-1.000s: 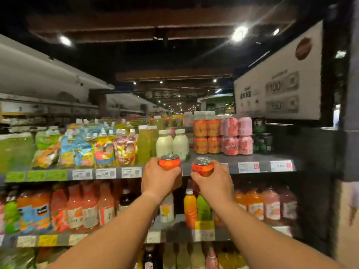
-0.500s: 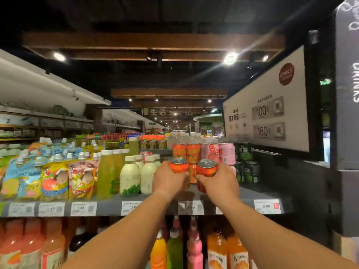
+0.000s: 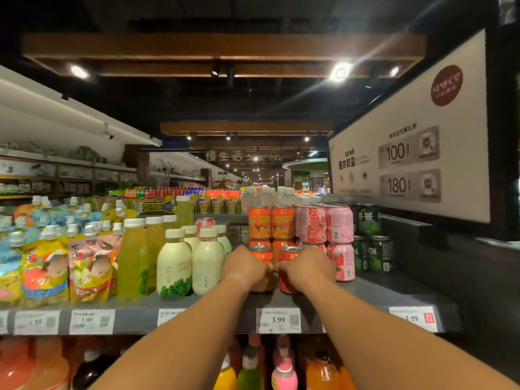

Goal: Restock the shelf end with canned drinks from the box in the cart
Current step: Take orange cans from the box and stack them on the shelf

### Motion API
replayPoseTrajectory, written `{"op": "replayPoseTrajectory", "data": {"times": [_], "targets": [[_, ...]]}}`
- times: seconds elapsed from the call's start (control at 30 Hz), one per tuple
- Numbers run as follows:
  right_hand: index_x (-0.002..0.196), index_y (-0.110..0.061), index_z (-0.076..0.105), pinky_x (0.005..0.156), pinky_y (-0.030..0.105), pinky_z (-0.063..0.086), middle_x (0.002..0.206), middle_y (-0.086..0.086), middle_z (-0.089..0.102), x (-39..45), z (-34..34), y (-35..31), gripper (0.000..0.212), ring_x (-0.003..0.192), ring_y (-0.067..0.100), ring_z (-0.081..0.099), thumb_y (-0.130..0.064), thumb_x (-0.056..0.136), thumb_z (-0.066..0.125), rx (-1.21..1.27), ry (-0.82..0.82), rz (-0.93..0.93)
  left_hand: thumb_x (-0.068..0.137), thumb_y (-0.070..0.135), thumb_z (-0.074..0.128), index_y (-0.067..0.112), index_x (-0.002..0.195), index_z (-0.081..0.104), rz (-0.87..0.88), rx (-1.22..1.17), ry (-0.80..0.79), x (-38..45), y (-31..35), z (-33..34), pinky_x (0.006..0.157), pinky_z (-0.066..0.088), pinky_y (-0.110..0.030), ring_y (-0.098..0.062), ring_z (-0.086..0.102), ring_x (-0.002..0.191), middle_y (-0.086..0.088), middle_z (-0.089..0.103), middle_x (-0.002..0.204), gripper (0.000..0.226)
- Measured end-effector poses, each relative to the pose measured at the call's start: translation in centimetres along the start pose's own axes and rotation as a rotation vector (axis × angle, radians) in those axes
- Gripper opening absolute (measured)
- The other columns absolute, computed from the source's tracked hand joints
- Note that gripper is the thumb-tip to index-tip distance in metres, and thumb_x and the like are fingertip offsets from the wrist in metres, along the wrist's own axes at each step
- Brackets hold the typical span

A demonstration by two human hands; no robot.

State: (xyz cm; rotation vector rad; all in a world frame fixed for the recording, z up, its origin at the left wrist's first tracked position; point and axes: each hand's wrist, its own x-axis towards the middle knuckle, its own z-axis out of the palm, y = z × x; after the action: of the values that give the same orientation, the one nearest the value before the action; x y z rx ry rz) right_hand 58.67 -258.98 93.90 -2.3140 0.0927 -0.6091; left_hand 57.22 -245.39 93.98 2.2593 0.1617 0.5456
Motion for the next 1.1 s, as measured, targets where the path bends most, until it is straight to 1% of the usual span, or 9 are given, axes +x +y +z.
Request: {"op": "replayPoseTrajectory", "data": {"times": [0.13,0.27,0.37,0.43,0.57,0.7,0.83,1.0,1.1], "targets": [[0.086,-0.023,0.059,0.052,0.024,0.036,0.093,0.002,0.064,1.4,1.3,-0.2,0.037,0.073,0.02,0.056,-0.052,0.071,0.076,-0.064,-0.033,0.01,0.077,0.043,0.076,0.021,0.094,0.07,-0.013,0.104,-0.023,2.4,-0.5,0.6,0.081,0.055,-0.031,-0.022,0.067,0.088,-0.001,0.072,0.101,0.029],[0.109,-0.017,0.063,0.068,0.027,0.045,0.111,0.008,0.062,2.2,2.3,-0.6,0.047,0.094,0.025,0.064,-0.046,0.075,0.075,-0.158,-0.068,0.003,0.076,0.041,0.079,0.018,0.099,0.07,-0.02,0.155,-0.05,3.5,-0.5,0.9,0.078,0.052,-0.03,-0.025,0.068,0.094,-0.003,0.071,0.102,0.033],[0.109,-0.014,0.064,0.07,0.028,0.045,0.112,0.008,0.065,2.6,2.7,-0.6,0.03,0.099,0.025,0.064,-0.026,0.082,0.068,-0.222,-0.039,-0.006,0.081,0.032,0.075,0.018,0.096,0.067,-0.023,0.212,-0.06,4.3,-0.4,1.2,0.075,0.049,-0.028,-0.024,0.068,0.096,-0.004,0.071,0.105,0.021],[0.113,-0.012,0.061,0.07,0.028,0.044,0.113,0.008,0.065,3.0,3.1,-0.4,0.03,0.102,0.026,0.064,-0.021,0.084,0.065,-0.211,-0.028,-0.007,0.084,0.03,0.072,0.019,0.092,0.066,-0.008,0.262,-0.054,4.6,-0.5,1.5,0.072,0.046,-0.026,-0.024,0.068,0.097,-0.003,0.072,0.106,0.015],[0.117,-0.01,0.05,0.071,0.029,0.042,0.113,0.009,0.064,3.7,3.9,-0.1,0.037,0.102,0.028,0.063,-0.019,0.085,0.065,-0.12,-0.015,0.015,0.087,0.029,0.07,0.017,0.1,0.067,0.001,0.328,-0.051,5.5,-0.8,2.1,0.073,0.045,-0.026,-0.023,0.068,0.1,-0.004,0.071,0.109,0.019],[0.113,-0.012,0.055,0.069,0.029,0.042,0.111,0.008,0.065,4.3,4.8,0.2,0.03,0.098,0.026,0.065,-0.025,0.088,0.066,-0.164,-0.01,0.021,0.086,0.034,0.073,0.013,0.107,0.065,-0.017,0.348,-0.04,6.3,-1.4,2.6,0.078,0.048,-0.028,-0.023,0.067,0.103,-0.004,0.069,0.112,0.031],[0.104,-0.015,0.061,0.065,0.029,0.04,0.106,0.007,0.067,4.7,5.4,0.5,0.017,0.089,0.025,0.063,-0.026,0.091,0.061,-0.17,0.003,0.023,0.087,0.034,0.072,0.015,0.099,0.065,0.006,0.376,-0.052,6.8,-1.6,2.7,0.079,0.049,-0.029,-0.024,0.067,0.101,-0.005,0.07,0.11,0.024],[0.108,-0.015,0.061,0.065,0.029,0.04,0.108,0.007,0.066,4.7,5.4,0.4,0.021,0.094,0.025,0.064,-0.026,0.091,0.061,-0.201,-0.024,0.017,0.091,0.03,0.067,0.015,0.101,0.065,0.054,0.429,-0.072,6.7,-1.8,2.6,0.082,0.051,-0.03,-0.024,0.067,0.102,-0.005,0.069,0.111,0.018],[0.107,-0.016,0.061,0.066,0.028,0.041,0.108,0.006,0.066,4.1,4.8,0.4,0.022,0.093,0.025,0.064,-0.029,0.089,0.062,-0.208,-0.034,-0.012,0.09,0.029,0.066,0.018,0.085,0.059,0.045,0.386,-0.09,6.4,-1.5,2.6,0.073,0.047,-0.028,-0.023,0.066,0.095,-0.005,0.07,0.107,0.014]]}}
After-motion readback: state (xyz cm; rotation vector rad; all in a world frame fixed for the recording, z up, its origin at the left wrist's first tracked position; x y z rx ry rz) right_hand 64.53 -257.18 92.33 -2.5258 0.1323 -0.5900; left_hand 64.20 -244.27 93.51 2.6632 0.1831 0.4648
